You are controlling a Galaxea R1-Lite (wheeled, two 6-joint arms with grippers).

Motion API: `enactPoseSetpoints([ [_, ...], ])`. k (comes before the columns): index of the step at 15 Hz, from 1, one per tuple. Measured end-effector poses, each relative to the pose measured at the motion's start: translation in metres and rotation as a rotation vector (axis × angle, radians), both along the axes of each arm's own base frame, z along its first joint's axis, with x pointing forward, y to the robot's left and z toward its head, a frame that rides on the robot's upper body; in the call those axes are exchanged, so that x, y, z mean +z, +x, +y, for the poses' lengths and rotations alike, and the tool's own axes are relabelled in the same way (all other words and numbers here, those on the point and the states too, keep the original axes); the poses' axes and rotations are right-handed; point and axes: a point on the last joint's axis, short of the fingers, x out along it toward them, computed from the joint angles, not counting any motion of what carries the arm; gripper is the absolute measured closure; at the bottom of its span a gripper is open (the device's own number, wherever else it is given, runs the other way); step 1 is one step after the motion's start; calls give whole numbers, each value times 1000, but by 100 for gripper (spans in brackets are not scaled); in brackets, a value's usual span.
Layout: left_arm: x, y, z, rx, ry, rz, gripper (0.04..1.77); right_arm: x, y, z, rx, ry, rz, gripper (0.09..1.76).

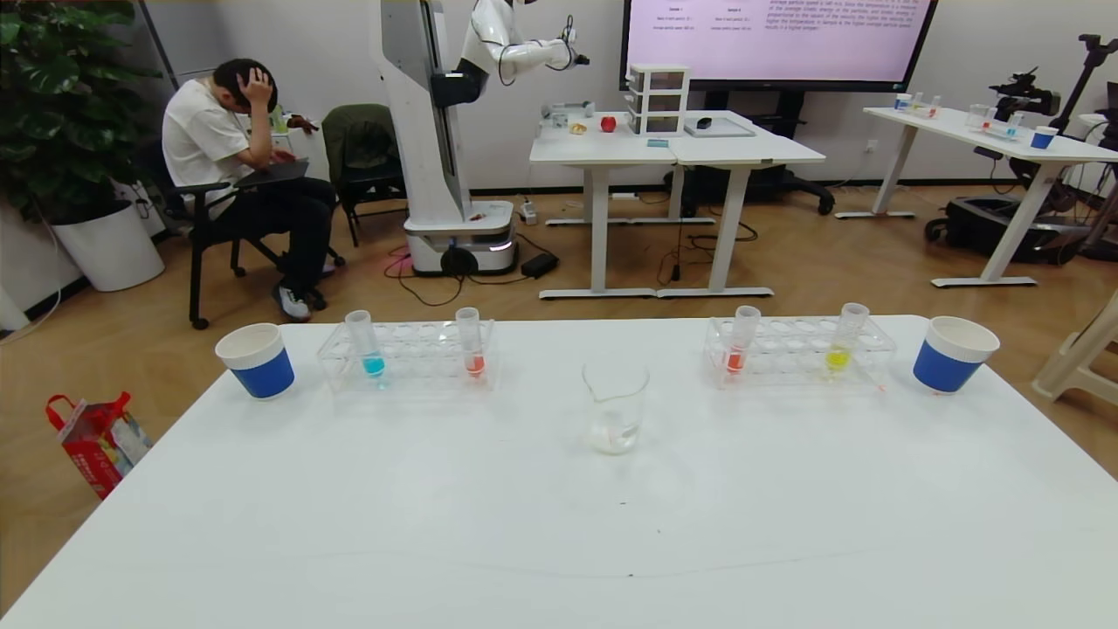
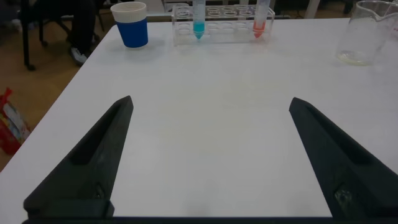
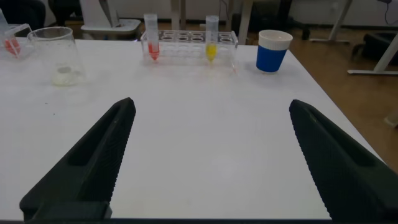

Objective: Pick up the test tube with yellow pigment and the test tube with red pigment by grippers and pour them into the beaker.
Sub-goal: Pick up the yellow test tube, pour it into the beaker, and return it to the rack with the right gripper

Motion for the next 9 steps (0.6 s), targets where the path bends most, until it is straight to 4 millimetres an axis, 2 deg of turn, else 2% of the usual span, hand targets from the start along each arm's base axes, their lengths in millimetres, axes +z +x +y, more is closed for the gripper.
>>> enactPoseSetpoints([
  [3, 0, 0, 0, 0, 0, 0, 6, 35, 10, 0, 27, 8, 6, 13],
  [5, 0, 0, 0, 0, 0, 0, 6, 60, 28, 0, 47, 10, -8, 13],
  [9, 0, 0, 0, 0, 0, 0, 6, 93, 89, 5, 77, 23, 17, 13],
])
